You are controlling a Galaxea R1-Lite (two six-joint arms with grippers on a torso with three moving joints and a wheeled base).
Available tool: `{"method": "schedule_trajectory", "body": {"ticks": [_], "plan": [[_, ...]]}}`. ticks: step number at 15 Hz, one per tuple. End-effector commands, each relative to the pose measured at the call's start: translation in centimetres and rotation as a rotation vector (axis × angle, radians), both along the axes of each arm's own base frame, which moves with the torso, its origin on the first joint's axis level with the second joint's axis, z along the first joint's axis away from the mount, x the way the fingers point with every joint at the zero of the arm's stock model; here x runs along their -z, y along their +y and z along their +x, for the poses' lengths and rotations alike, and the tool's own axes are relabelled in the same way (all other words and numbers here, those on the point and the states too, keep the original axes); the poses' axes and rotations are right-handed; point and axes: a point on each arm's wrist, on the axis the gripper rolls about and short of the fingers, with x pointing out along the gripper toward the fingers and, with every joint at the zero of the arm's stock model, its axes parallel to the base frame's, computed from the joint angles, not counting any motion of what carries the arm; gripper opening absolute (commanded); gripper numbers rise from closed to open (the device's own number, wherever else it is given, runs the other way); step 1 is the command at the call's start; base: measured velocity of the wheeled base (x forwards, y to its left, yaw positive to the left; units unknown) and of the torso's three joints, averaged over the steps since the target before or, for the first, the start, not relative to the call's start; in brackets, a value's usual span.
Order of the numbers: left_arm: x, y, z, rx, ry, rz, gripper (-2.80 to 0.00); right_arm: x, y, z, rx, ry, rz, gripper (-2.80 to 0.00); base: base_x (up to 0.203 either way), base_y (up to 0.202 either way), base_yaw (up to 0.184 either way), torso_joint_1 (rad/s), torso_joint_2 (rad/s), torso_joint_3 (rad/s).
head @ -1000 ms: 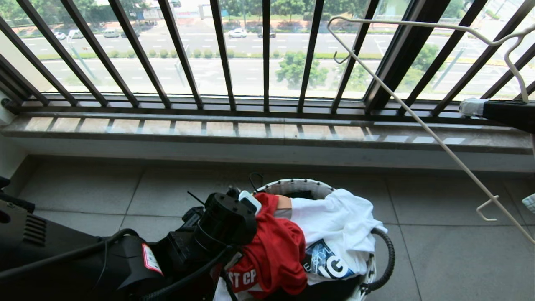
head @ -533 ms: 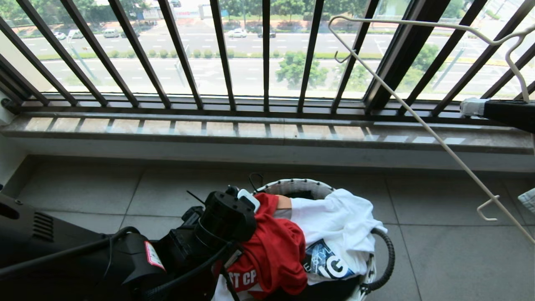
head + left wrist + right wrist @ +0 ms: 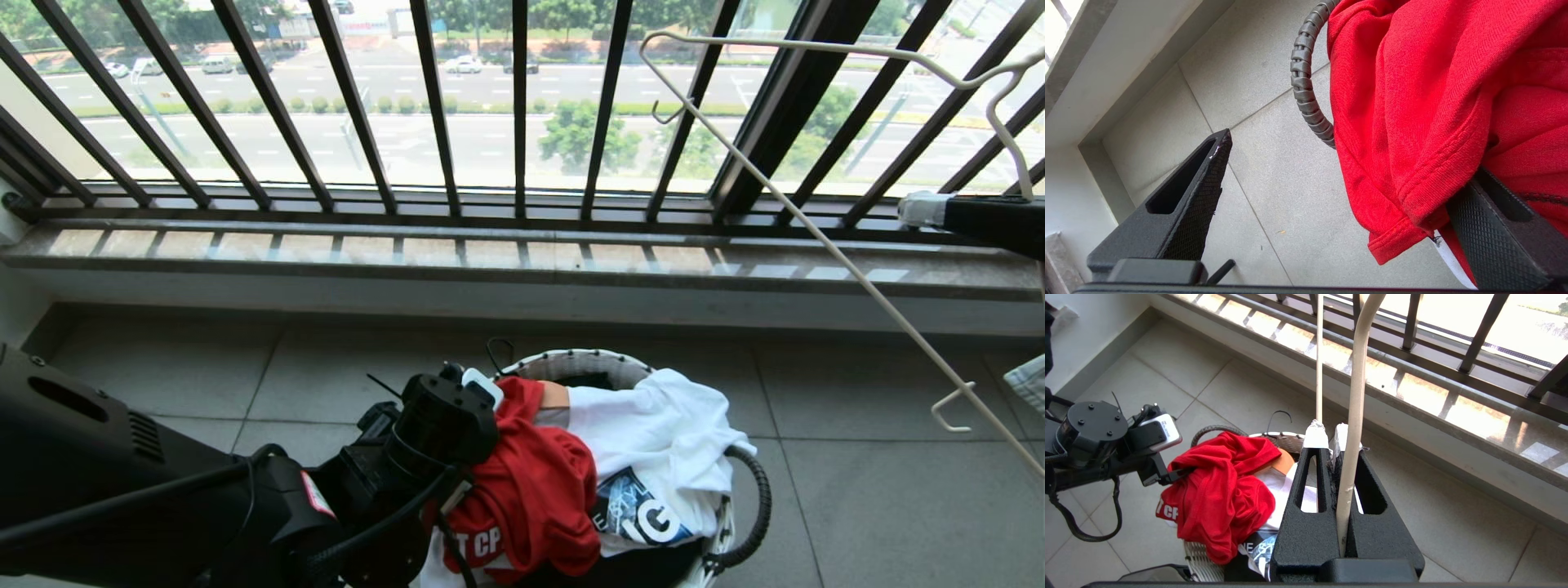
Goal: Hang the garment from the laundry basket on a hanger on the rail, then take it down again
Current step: Pick up clothes from the basket
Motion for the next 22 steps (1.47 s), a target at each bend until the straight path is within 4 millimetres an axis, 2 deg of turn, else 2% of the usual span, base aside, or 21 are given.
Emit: {"method": "schedule_trajectory", "body": {"ticks": [1, 8, 9, 16, 19, 22], "plan": [[0.7, 0.0, 0.2, -0.009, 0.012, 0.013, 0.00, 0.0, 0.0, 0.1, -0.003, 0.003, 0.000, -2.80, 0.000, 0.000, 0.000, 0.000, 0.00, 0.000], [0.9, 0.4, 0.7, -0.030, 0.016, 0.015, 0.00, 0.1, 0.0, 0.2, -0.004, 0.005, -0.001, -2.80, 0.000, 0.000, 0.000, 0.000, 0.00, 0.000], [0.9, 0.5, 0.8, -0.032, 0.016, 0.015, -2.80, 0.1, 0.0, 0.2, -0.004, 0.004, -0.001, -2.80, 0.000, 0.000, 0.000, 0.000, 0.00, 0.000], [0.7, 0.7, 0.9, -0.042, 0.013, 0.010, -2.80, 0.1, 0.0, 0.2, -0.004, 0.003, -0.001, -2.80, 0.000, 0.000, 0.000, 0.000, 0.00, 0.000], [-0.1, 0.6, 1.1, -0.055, -0.007, -0.060, -2.80, 0.1, 0.0, 0.2, -0.004, 0.006, -0.001, -2.80, 0.000, 0.000, 0.000, 0.000, 0.00, 0.000], [-2.1, 0.5, 1.8, -0.025, -0.028, -0.169, -2.80, 0.4, 0.1, 0.8, -0.004, 0.024, -0.003, -2.80, 0.000, 0.000, 0.000, 0.000, 0.00, 0.000]]}}
